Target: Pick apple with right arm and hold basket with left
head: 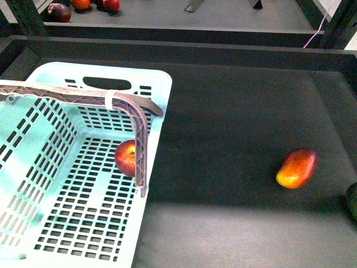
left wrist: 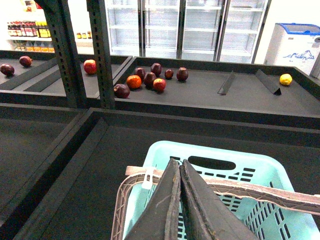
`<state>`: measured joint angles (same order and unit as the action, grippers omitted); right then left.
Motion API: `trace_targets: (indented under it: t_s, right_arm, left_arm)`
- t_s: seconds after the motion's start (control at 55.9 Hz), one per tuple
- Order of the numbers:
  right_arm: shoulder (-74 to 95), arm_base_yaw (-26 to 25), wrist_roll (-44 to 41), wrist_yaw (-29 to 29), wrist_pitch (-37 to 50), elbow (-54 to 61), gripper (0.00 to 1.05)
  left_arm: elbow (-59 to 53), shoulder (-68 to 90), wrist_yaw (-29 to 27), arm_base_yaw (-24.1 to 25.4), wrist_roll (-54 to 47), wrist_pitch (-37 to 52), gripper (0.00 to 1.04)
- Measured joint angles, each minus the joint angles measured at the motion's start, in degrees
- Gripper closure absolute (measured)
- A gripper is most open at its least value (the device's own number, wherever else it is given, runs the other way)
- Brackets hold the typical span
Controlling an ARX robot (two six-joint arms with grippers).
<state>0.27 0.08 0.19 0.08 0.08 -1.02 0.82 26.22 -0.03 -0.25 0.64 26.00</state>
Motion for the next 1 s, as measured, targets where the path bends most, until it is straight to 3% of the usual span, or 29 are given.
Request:
trace_targets:
  t_s: [0.787,0.895,1.002]
  right_arm:
    - [0.0,0.0,0.0,0.0,0.0,0.0,0.09]
    - [0.0,0.0,0.0,0.0,0.0,0.0,0.09]
    - [0.0,0.0,0.0,0.0,0.0,0.0,0.09]
  left_arm:
    - [0.0,-15.9,0.0,0.0,0.0,-15.7,1.02]
    - [0.0,-23.2,0.0,0.0,0.0,-24.8,1.02]
    - [0.0,-25.7,0.0,0.0,0.0,-25.8,1.02]
